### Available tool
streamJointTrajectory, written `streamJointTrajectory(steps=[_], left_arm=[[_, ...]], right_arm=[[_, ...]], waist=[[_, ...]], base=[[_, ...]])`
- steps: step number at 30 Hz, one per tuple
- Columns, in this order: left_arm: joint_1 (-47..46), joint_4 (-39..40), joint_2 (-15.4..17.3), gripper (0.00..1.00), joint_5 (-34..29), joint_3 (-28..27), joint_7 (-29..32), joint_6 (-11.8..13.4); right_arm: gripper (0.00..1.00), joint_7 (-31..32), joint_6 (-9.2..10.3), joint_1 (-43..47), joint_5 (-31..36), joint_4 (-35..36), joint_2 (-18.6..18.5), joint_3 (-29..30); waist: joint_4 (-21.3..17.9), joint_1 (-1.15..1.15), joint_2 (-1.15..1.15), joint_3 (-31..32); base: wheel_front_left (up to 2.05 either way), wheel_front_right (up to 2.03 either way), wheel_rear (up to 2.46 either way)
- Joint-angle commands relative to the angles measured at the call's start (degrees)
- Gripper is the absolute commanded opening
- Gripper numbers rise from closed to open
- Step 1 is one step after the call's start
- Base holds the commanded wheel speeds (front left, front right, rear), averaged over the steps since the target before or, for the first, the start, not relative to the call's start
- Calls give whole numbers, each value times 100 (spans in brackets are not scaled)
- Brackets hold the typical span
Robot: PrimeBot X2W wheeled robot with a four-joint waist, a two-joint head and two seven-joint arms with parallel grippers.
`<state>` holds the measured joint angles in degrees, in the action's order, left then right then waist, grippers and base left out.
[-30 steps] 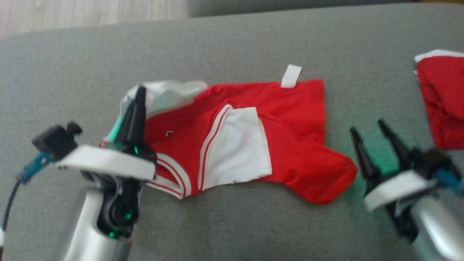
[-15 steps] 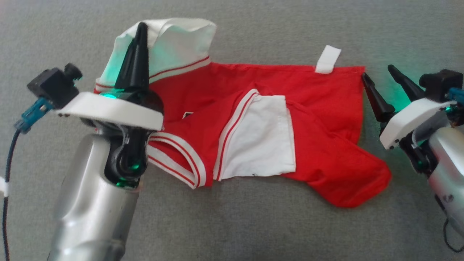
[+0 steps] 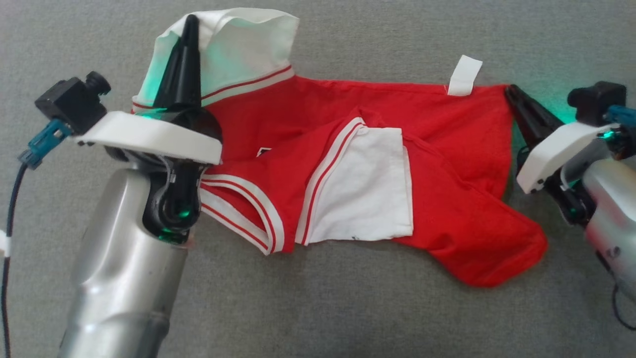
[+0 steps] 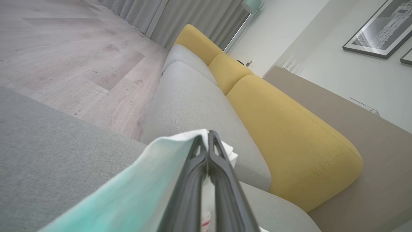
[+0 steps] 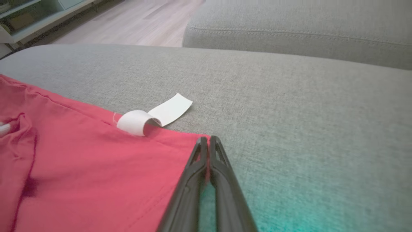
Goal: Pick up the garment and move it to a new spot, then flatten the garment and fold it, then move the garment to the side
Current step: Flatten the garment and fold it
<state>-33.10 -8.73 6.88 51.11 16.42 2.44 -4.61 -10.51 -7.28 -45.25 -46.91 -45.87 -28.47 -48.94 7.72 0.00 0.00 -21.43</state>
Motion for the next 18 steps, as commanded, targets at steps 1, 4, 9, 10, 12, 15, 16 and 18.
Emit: streamJointTrajectory(steps=[1,4,9,10,12,15,16,18], left_arm=[[-244,160,194,0,-80,-231,-66,-28],[-369,101,310,0,-114,-284,-141,-77],[-848,53,584,0,-163,-384,-278,-184],[-970,47,638,0,-166,-405,-307,-199],[-1216,12,723,0,-155,-440,-359,-225],[-1584,-88,797,0,-101,-465,-365,-246],[-1701,-135,821,0,-82,-475,-368,-251],[-1910,-243,866,0,-34,-475,-355,-260]], right_arm=[[0,-120,-21,-58,-45,63,-193,-57],[0,-332,-21,-295,-67,114,-317,-197],[0,-442,-21,-792,12,556,-618,-126],[0,-444,-21,-875,50,726,-694,-19],[0,-446,-21,-999,185,1053,-865,195],[0,-447,-21,-1154,429,1486,-1128,503],[0,-447,-21,-1210,495,1604,-1202,591],[0,-448,-21,-1328,617,1811,-1313,755]], waist=[[-41,0,0,32],[-147,0,0,136],[-413,0,0,445],[-474,0,0,516],[-589,0,0,668],[-742,0,0,855],[-795,0,0,906],[-904,0,0,1009]], base=[[0,0,0],[0,0,0],[0,0,0],[0,0,0],[0,0,0],[0,0,0],[0,0,0],[0,0,0]])
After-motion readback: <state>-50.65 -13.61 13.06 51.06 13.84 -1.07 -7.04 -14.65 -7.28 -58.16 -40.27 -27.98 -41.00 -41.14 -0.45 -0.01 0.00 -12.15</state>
